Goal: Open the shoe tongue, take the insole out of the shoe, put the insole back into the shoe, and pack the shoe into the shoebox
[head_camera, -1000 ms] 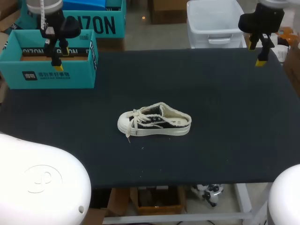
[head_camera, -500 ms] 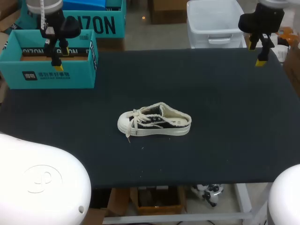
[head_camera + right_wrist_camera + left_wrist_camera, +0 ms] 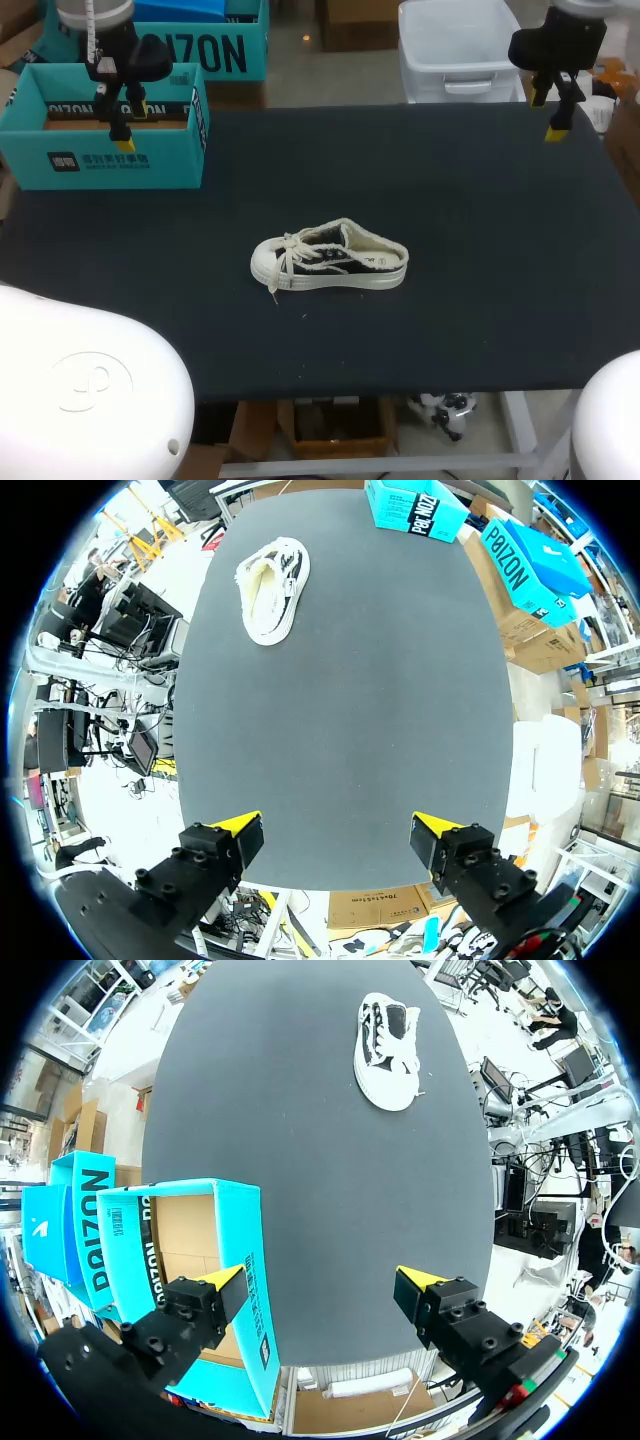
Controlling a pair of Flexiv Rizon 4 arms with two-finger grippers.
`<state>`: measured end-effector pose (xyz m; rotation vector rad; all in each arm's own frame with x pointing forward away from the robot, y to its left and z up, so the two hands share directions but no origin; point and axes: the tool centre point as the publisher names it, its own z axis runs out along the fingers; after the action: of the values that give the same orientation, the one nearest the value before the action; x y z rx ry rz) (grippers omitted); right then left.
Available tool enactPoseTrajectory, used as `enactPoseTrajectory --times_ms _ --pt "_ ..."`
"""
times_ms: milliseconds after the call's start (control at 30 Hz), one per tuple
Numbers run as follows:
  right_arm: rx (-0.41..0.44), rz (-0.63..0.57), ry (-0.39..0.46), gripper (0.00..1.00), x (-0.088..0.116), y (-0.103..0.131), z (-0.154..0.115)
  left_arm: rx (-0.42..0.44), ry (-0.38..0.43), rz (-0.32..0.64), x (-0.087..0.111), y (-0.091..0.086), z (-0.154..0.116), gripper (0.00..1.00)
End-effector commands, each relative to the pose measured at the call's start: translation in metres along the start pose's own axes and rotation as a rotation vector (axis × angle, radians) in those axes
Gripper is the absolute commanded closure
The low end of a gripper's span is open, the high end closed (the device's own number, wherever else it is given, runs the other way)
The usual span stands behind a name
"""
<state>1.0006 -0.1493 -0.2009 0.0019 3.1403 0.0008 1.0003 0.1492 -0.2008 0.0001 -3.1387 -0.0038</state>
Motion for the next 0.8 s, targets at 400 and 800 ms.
enactPoseTrajectory --times_ms 400,800 --pt "-0.246 0.009 0.031 0.00 0.016 0.037 0.021 0.075 -0.052 0.217 0.035 -0.025 -0.006 0.00" --pt "-0.447 0.074 0.086 0.00 0.056 0.078 0.062 0.110 -0.154 0.621 0.065 -0.059 -0.014 0.00"
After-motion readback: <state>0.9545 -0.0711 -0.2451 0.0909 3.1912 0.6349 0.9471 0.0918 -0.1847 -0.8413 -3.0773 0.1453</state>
